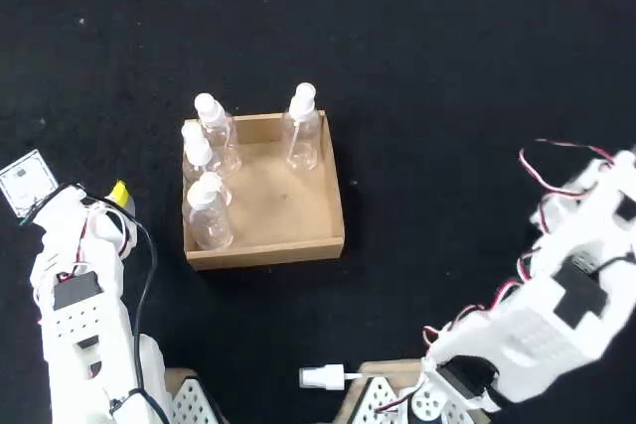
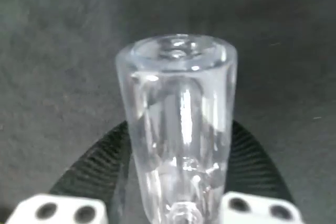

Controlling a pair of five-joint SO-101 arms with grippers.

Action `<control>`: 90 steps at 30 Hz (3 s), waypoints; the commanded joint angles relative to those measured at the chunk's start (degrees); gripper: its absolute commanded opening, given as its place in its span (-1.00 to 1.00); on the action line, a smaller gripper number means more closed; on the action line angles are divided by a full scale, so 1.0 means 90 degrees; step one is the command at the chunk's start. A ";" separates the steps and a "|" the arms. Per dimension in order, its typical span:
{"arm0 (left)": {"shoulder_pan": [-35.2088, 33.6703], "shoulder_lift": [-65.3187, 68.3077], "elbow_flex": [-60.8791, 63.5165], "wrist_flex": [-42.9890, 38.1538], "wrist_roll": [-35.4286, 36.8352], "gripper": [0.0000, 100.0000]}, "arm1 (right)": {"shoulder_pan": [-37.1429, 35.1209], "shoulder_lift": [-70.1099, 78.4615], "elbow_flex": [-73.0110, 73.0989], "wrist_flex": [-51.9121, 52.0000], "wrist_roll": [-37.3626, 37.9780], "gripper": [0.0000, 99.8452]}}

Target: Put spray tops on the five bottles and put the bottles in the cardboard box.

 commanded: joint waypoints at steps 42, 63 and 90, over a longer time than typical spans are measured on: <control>-0.0034 -0.0107 -0.0044 -0.0156 0.0010 -0.57 | 0.0664 0.0103 -0.2369 0.2696 1.4095 -0.35; -0.0044 -0.0107 -0.0044 -0.0156 0.0010 -0.57 | 0.0479 -0.2652 0.0894 0.0977 1.4632 -0.26; -0.0034 -0.0107 -0.0044 -0.0156 0.0010 -0.57 | 0.0059 -0.2711 0.2994 -0.1055 1.3538 -0.81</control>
